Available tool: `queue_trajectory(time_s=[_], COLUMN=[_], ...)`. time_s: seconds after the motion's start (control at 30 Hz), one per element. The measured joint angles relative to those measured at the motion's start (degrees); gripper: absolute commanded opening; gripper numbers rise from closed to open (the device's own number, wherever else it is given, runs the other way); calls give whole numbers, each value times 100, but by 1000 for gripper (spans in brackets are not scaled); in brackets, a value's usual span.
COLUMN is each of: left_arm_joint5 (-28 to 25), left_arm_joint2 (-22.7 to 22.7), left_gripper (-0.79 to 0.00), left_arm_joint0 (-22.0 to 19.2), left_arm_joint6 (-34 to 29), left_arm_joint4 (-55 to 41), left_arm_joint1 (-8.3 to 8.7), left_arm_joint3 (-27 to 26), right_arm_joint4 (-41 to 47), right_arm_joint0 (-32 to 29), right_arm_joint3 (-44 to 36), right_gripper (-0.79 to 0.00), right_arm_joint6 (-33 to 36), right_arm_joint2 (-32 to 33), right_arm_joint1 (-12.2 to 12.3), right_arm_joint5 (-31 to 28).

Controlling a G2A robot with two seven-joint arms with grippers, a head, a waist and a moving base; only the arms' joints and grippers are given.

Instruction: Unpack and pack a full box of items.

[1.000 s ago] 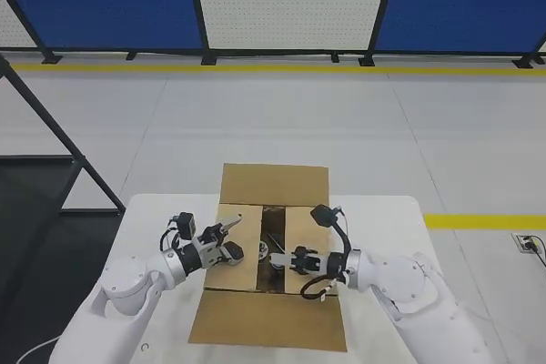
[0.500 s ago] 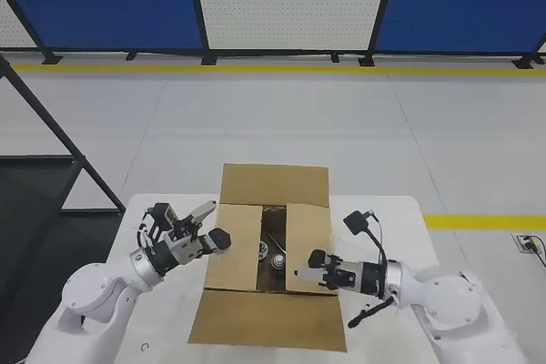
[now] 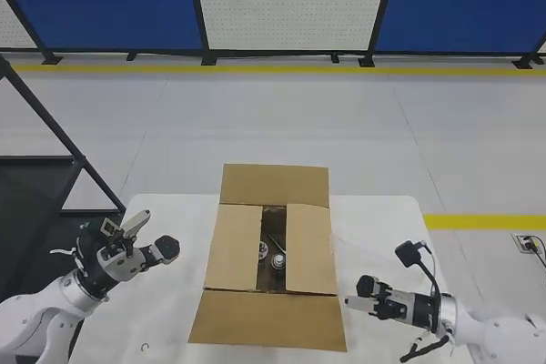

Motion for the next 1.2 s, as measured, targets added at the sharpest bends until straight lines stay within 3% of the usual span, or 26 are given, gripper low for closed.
queue_trajectory(time_s=[0.27, 0.37, 0.6, 0.97, 1.03, 1.1, 1.2], left_arm_joint5=[-13, -108, -260, -780, -1114, -1386, -1297], left_arm_joint2=[3, 213, 847, 2001, 2262, 2389, 2377], left_gripper=[0, 0, 0, 0, 0, 0, 0], left_arm_joint0=[-7, -203, -1439, -3648, -3941, -3982, -3964], left_arm_joint6=[14, 333, 103, -448, -472, -274, -230], left_arm_joint4=[10, 99, 182, 290, 482, 819, 793], left_arm_joint1=[-2, -31, -73, -325, -380, -414, -411], left_arm_joint3=[15, 262, 1667, 4613, 4918, 4921, 4902], right_arm_joint4=[-1, -38, 291, 801, 768, 727, 718], right_arm_joint0=[-3, -40, -299, -1227, -1358, -1459, -1493], right_arm_joint3=[-2, -46, 140, -141, -267, -370, -412], right_gripper=[0, 0, 0, 0, 0, 0, 0], right_arm_joint6=[-3, -66, 531, 943, 914, 853, 839], right_arm_joint2=[-3, -62, 87, 579, 623, 654, 655], right_arm_joint1=[0, 13, 117, 274, 295, 314, 324], right_arm_joint5=[0, 51, -155, -664, -700, -688, -682])
